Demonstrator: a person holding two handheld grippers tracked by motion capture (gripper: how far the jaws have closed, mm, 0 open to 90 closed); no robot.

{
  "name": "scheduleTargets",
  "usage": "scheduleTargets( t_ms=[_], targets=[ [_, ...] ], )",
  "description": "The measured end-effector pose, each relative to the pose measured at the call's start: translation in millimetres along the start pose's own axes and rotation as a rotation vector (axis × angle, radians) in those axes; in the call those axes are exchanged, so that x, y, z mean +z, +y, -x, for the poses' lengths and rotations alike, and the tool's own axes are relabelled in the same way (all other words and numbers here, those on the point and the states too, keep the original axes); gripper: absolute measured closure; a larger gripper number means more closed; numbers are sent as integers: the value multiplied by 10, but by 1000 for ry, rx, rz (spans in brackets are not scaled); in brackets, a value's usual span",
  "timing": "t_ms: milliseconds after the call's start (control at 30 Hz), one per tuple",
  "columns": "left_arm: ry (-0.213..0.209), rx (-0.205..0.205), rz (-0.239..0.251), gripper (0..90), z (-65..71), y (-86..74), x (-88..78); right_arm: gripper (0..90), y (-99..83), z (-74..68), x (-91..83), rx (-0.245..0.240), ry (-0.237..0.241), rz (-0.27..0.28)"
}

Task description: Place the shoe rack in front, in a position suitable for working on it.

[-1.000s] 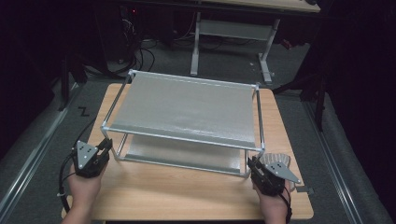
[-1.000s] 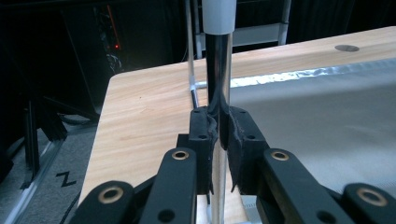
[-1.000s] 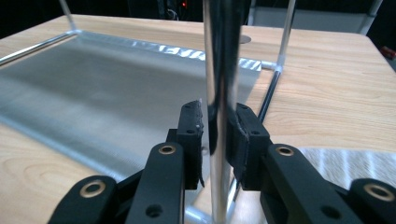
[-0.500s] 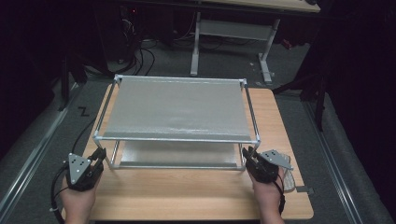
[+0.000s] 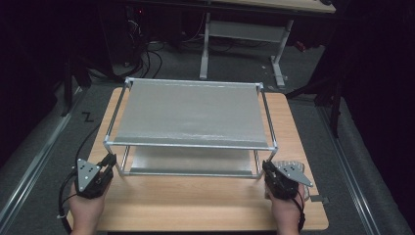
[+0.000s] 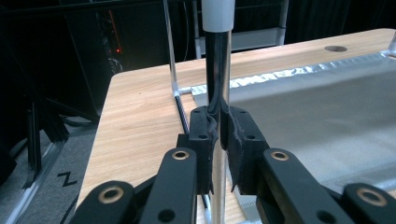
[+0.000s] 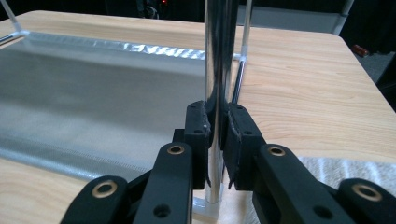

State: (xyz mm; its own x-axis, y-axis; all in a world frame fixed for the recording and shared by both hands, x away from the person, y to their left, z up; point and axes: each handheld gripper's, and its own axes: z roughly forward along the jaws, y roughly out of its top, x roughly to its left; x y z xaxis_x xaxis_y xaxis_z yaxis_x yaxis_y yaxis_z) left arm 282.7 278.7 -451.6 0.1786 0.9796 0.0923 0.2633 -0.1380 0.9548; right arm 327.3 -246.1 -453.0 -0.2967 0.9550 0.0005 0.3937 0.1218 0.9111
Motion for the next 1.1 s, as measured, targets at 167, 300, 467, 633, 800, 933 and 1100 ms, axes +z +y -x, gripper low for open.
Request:
scheduleTargets(
  t_ms=[167,300,467,633,800,933,1100],
  targets=[
    [15,17,-14,798,49,59,131,798,54,80,119,15,-10,-1],
    [23,14,-24,796,68,99,217,792,89,132,196,35,-8,-2],
    [27,-6,-36,728,121,122,191,675,117,133,204,57,-24,9],
    [26,-44,-58,650,180,53,34,592,102,93,132,57,-19,27],
    [-65,-42,-45,613,436,-75,-170,547,35,40,22,43,-35,23],
    [-189,-32,-58,558,587,-110,-79,531,-3,5,-79,43,-36,27],
    [-263,-19,-79,518,713,-127,47,529,-48,-74,-186,45,-37,36]
  ],
)
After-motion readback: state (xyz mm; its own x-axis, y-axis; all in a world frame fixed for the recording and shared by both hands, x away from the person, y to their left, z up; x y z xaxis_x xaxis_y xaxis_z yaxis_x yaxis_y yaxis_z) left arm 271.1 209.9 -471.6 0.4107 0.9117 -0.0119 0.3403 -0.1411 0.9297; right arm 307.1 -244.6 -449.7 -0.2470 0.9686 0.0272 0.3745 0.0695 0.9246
